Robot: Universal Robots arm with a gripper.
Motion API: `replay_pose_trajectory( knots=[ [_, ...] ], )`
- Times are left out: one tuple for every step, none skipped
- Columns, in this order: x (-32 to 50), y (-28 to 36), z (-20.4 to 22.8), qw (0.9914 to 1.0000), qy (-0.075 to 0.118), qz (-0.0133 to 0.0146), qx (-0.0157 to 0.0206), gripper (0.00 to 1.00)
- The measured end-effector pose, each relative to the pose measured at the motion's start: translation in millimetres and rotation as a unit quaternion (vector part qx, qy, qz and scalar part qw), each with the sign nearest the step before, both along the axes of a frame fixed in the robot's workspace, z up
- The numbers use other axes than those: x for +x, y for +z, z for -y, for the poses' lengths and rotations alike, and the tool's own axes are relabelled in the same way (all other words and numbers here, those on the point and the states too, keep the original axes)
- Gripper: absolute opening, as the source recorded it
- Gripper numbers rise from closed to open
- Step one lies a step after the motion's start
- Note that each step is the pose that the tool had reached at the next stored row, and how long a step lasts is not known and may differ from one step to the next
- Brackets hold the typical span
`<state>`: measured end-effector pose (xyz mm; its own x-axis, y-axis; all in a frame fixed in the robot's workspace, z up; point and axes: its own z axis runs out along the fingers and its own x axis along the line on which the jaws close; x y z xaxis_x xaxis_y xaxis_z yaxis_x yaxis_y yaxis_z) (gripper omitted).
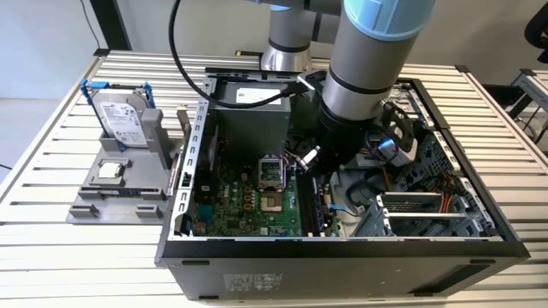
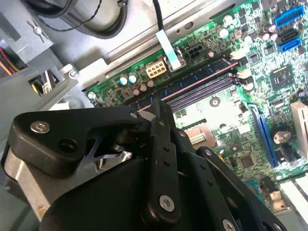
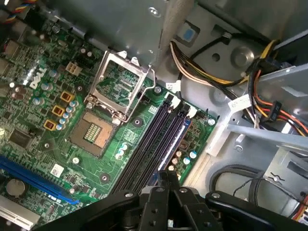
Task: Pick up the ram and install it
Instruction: 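Insert the ram into the slot, then press down the ram until it locks into place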
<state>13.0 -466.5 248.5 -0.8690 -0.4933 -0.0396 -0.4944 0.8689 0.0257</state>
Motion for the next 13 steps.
replay_pose_trajectory(
  knots=[
    [0.0, 0.0, 0.0, 0.99998, 0.006, 0.0003, 0.0000, 0.00],
    [0.0, 0.1, 0.0, 0.99993, 0.012, 0.0005, 0.0000, 0.00],
    [0.1, 0.1, 0.0, 0.99980, 0.020, 0.0008, 0.0001, 0.00],
    [0.1, 0.1, 0.0, 0.99966, 0.026, 0.0011, 0.0002, 0.00],
    [0.0, 0.1, 0.0, 0.99947, 0.033, 0.0013, 0.0002, 0.00],
    [0.1, 0.2, 0.0, 0.99927, 0.038, 0.0014, 0.0003, 0.00],
    [0.2, 0.2, 0.0, 0.99903, 0.044, 0.0014, 0.0005, 0.00],
    [0.5, 0.3, 0.1, 0.99880, 0.049, 0.0014, 0.0009, 0.00],
    [0.6, 0.2, 0.0, 0.99856, 0.054, 0.0015, 0.0013, 0.00],
    [0.5, 0.2, 0.0, 0.99831, 0.058, 0.0015, 0.0014, 0.00],
    [0.6, 0.2, 0.0, 0.99806, 0.062, 0.0015, 0.0015, 0.00],
    [0.8, 0.3, 0.0, 0.99775, 0.067, 0.0014, 0.0015, 0.00],
    [1.0, 0.3, 0.0, 0.99746, 0.071, 0.0014, 0.0015, 0.00]
  ],
)
